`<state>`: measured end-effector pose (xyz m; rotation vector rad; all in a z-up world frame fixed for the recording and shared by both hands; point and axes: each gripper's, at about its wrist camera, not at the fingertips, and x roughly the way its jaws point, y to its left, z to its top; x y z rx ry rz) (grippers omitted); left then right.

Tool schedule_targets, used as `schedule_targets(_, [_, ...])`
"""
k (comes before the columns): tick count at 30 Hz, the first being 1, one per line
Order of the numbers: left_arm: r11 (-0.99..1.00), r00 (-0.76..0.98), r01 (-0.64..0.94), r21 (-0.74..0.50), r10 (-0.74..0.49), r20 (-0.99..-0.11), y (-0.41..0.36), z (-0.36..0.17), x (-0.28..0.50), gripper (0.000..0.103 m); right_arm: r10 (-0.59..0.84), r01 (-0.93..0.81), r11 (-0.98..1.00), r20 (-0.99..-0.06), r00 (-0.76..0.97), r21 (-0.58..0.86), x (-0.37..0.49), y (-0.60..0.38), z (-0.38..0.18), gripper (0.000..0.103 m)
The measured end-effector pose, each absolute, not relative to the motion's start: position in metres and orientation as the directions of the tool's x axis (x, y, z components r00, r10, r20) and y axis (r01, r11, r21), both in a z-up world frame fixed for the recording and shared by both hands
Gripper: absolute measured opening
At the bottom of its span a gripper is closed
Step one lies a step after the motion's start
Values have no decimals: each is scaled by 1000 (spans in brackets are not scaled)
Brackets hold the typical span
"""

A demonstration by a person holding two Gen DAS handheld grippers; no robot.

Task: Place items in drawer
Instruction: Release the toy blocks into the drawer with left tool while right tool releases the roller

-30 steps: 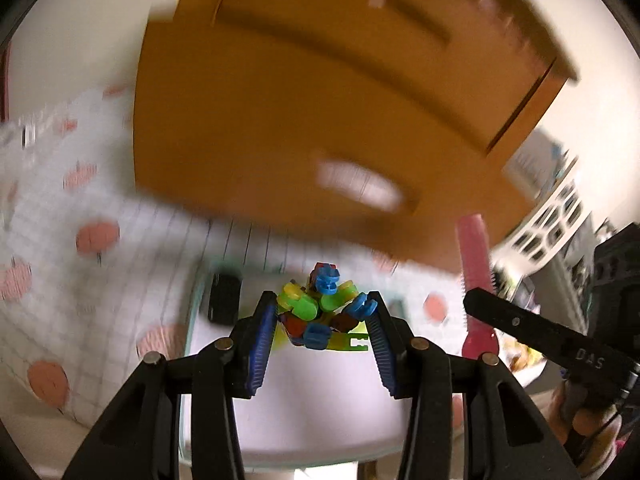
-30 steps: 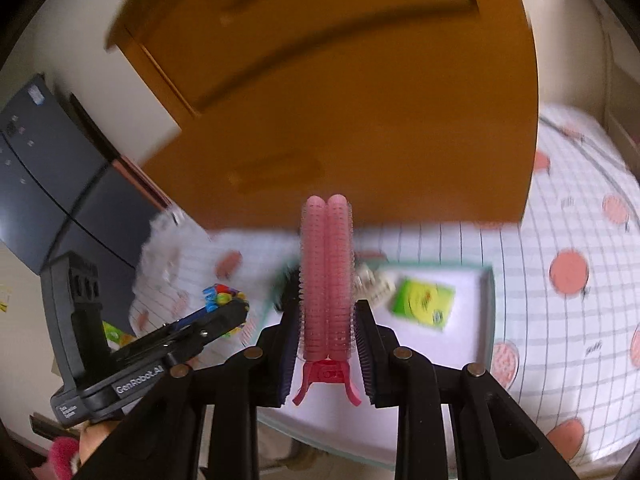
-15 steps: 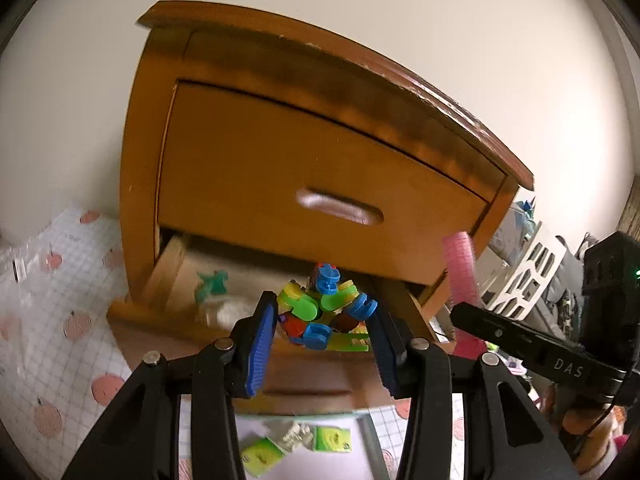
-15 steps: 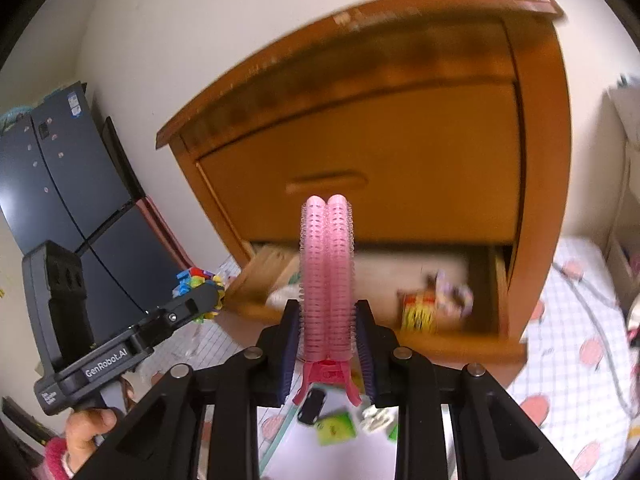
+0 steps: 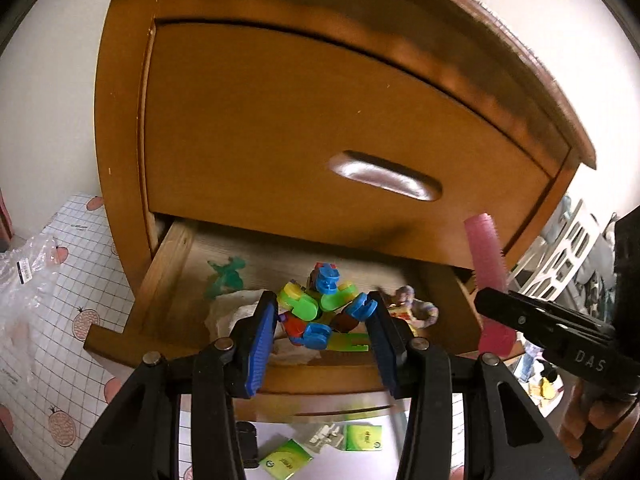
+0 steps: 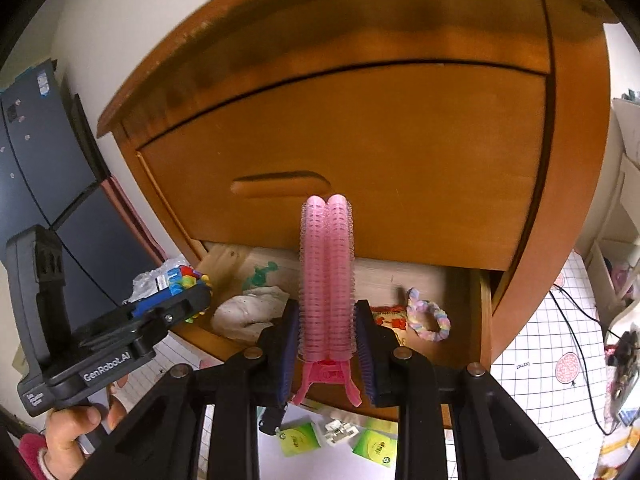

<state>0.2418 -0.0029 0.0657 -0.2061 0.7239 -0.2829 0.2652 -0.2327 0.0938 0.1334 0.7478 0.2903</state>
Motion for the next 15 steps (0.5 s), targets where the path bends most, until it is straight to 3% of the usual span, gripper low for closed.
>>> schedule_targets(8, [953, 713, 161, -255, -291, -638, -4, 68, 247, 49, 262, -222, 964, -686, 679, 148, 271, -225, 91, 31])
schedule_targets(13, [955, 717, 169, -243, -288, -635, -8, 71, 246, 57, 246, -208, 968, -693, 678, 140, 273, -227, 90, 39])
schedule_targets(15, [956, 715, 169, -239, -286, -638, -9, 72, 244, 61, 240, -203, 970, -694, 678, 138, 272, -228, 89, 50])
